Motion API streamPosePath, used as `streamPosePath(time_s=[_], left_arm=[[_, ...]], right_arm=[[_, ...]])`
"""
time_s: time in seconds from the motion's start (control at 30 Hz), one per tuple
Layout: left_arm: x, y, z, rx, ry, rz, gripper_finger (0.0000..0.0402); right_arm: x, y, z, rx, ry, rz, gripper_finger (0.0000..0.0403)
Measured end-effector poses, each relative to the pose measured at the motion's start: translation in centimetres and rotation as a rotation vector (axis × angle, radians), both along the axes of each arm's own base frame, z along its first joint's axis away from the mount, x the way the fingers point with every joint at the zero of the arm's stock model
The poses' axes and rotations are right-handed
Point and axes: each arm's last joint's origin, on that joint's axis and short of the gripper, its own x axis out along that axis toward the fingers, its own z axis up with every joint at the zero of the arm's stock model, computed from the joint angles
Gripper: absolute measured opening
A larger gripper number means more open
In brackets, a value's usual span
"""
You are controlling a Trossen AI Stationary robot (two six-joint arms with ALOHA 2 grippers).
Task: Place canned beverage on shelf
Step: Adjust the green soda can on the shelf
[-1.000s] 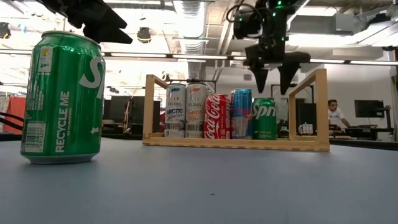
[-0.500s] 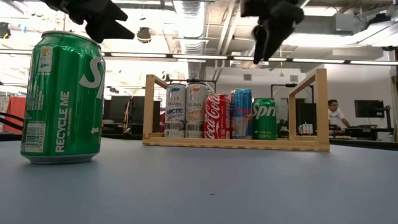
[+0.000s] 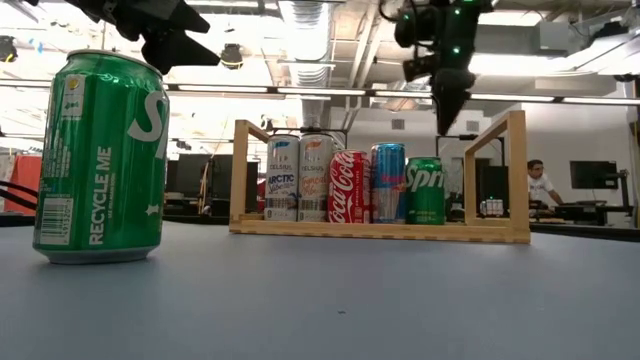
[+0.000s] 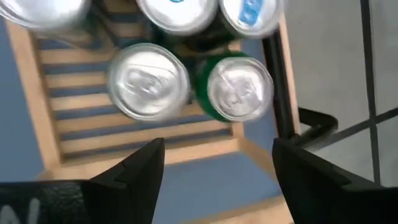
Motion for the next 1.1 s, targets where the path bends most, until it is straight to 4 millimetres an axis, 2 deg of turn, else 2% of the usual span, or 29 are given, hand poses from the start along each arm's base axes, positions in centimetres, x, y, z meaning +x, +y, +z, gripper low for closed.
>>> streamPosePath(time_s=[0.2,0.67,0.93,1.1], left_arm=[[0.0,0.0,0.0,0.000,0.000,0.000,0.0306],[-0.1,0.0,-0.2,0.007,0.024,0.004,0.0306],[-0.1,0.0,-0.3,0.009,0.035,0.005,0.0306],[-0.1,0.0,-0.3,0.009,0.036,0.005,0.0306]], right_arm=[[-0.8,-2.5,-0.9,0.004,0.038,-0.024,0.0282],[0.0,-6.3,-6.0,0.117,0.186,-0.052,0.0281],[0.0,-7.7,-6.6,0.106,0.152,-0.017,0.0281],[0.2,-7.9,-6.6,0.089,0.140,0.019,0.0281]])
